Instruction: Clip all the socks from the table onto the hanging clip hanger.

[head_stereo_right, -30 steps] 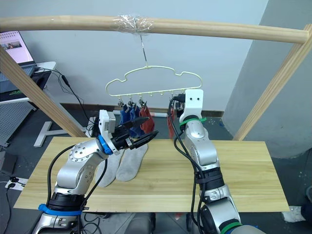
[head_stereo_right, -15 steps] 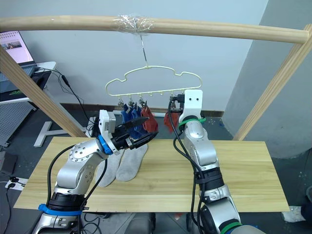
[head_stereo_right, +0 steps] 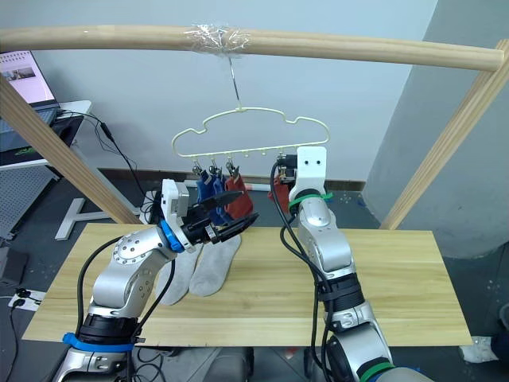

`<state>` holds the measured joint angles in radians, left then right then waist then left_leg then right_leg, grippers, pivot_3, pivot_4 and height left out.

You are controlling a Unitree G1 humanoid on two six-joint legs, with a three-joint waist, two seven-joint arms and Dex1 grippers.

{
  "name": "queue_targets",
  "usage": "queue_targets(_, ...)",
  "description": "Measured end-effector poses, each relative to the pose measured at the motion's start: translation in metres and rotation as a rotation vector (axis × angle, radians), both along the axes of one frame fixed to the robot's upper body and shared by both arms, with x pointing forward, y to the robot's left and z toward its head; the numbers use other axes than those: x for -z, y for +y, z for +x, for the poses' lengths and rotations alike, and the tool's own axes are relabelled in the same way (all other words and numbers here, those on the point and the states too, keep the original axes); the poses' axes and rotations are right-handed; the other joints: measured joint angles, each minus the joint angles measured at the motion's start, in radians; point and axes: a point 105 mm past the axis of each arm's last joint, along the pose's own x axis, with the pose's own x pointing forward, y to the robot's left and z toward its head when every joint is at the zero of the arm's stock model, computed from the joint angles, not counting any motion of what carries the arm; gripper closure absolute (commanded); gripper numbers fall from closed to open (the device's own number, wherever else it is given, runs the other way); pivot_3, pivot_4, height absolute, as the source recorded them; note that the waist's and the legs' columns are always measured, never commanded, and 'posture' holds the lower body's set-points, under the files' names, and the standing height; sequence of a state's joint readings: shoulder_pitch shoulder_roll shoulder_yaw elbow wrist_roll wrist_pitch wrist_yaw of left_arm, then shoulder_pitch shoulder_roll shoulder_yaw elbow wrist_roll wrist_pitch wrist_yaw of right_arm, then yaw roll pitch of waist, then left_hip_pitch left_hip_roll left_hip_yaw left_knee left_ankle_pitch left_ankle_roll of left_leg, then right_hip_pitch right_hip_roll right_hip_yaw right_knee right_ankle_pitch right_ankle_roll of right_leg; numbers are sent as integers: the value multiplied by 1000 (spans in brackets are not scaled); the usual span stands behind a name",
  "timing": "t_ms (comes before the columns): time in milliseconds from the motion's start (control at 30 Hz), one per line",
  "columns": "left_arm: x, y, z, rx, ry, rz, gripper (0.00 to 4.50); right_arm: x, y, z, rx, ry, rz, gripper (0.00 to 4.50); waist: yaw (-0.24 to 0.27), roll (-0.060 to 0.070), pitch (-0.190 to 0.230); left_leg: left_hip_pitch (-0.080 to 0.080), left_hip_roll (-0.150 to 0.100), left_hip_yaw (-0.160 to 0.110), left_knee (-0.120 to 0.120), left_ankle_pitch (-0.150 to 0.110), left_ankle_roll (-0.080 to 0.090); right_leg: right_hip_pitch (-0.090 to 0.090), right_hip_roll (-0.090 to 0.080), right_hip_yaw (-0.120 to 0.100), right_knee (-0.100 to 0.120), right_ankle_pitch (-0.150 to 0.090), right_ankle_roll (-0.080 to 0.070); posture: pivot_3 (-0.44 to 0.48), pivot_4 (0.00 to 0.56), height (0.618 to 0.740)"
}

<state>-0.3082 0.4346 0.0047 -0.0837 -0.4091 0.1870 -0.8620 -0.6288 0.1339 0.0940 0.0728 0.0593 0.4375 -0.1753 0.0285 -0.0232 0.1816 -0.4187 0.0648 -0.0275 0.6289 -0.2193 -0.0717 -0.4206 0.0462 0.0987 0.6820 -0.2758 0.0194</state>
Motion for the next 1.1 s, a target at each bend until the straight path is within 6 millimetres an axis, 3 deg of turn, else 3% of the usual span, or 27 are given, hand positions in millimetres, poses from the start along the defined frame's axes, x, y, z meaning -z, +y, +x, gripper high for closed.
queue_targets(733,-1,-1,0,2,-3,1,901,1,2,-2,-22,43,25,2577,0,0,0,0,0,0,0,0,0,0,0,0,0,0,0,238,172,740)
queue_targets(1100,-1,-1,-1,3,-4,3,901,-8,9,-2,-60,17,56,2577,0,0,0,0,0,0,0,0,0,0,0,0,0,0,0,241,170,740)
